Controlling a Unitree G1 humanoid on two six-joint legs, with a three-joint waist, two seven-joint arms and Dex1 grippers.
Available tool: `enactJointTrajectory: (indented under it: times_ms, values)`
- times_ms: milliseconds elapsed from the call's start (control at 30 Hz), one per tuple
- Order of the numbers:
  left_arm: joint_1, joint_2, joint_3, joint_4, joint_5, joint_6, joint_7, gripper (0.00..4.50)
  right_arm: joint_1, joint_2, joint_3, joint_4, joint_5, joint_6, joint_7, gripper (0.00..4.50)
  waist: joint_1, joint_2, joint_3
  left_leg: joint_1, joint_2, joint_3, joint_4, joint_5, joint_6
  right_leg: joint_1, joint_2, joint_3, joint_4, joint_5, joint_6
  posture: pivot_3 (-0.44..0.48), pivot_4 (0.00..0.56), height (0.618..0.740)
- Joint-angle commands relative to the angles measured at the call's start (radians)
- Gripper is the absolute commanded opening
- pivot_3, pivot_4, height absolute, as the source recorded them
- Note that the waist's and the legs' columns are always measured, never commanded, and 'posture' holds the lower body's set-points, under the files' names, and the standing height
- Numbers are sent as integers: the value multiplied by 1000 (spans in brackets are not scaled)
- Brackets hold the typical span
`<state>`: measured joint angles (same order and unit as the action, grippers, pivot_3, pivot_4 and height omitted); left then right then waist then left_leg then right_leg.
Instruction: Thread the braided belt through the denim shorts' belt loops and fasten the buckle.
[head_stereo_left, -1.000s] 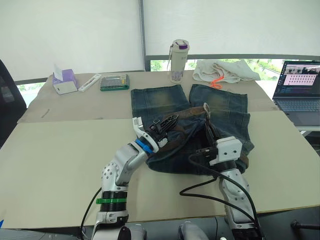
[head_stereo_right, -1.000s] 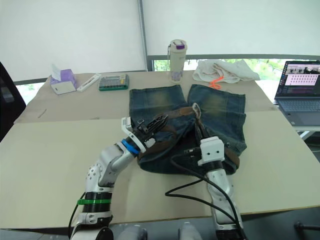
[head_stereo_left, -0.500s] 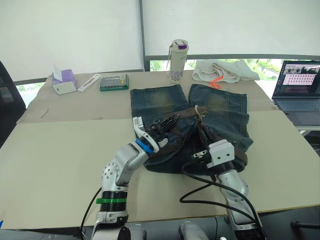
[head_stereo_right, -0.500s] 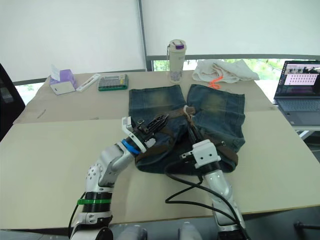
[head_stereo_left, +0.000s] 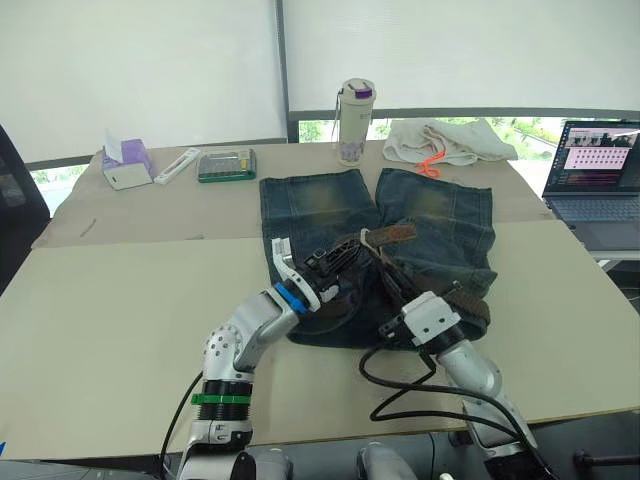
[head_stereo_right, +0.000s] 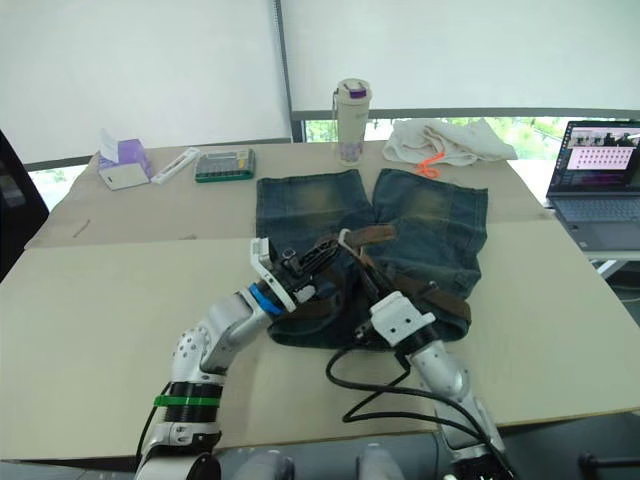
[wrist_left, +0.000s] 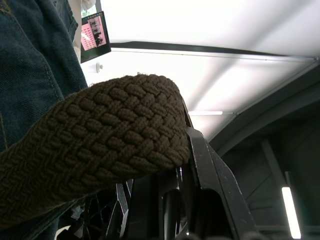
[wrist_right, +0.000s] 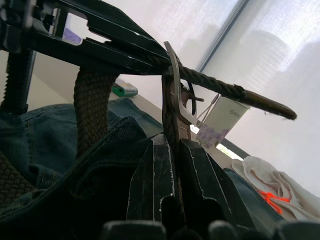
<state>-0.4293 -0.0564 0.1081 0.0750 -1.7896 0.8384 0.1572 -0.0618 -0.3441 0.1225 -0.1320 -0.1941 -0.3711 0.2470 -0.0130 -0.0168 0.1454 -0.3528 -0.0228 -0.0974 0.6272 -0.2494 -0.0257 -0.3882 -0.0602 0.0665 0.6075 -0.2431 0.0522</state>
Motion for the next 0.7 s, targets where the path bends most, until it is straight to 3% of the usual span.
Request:
enactJointTrajectory:
  times_ms: [33, 100, 333, 433, 467, 633, 700]
  values:
    - [-7, -16, -7, -7, 29, 14, -45, 0, -20, -24, 20, -18, -11, -69, 31, 42, 0, 0, 0, 0, 0, 0, 0, 0, 0, 0, 0, 0, 0, 0, 0, 0, 150, 740]
    - [-5, -12, -3, -1, 58, 20, -63, 0, -17, -49, 17, -27, -11, -53, 52, 42, 0, 0, 0, 0, 0, 0, 0, 0, 0, 0, 0, 0, 0, 0, 0, 0, 150, 740]
    - [-3, -1, 19, 26, 137, 25, -112, 0, 28, -125, -6, -129, 219, 87, 234, 2521, -1, 0, 0, 0, 0, 0, 0, 0, 0, 0, 0, 0, 0, 0, 0, 0, 150, 740]
    - [-11, -8, 35, 43, 172, 4, -128, 0, 38, -126, -61, -214, 448, 319, 280, 3539, 0, 0, 0, 0, 0, 0, 0, 0, 0, 1, 0, 0, 0, 0, 0, 0, 150, 740]
    - [-11, -6, 33, 43, 184, 10, -137, 0, 29, -111, -107, -252, 633, 481, 238, 3869, 0, -1, 0, 0, 0, 0, 0, 0, 0, 1, 0, 0, 0, 0, 0, 0, 150, 740]
    - [-13, -17, 49, 46, 201, 23, -143, 0, -21, -12, -279, -308, 1210, 859, -7, 3869, 0, -1, 1, 0, 1, -1, 0, 0, 0, 1, 0, 0, 0, 3, -5, 0, 150, 740]
    - [-14, -18, 56, 46, 203, 26, -143, 0, -41, 20, -315, -304, 1334, 927, -87, 3869, 0, -1, 0, -1, 1, -1, 0, 0, 0, 1, 0, 0, 0, 3, -5, 0, 150, 740]
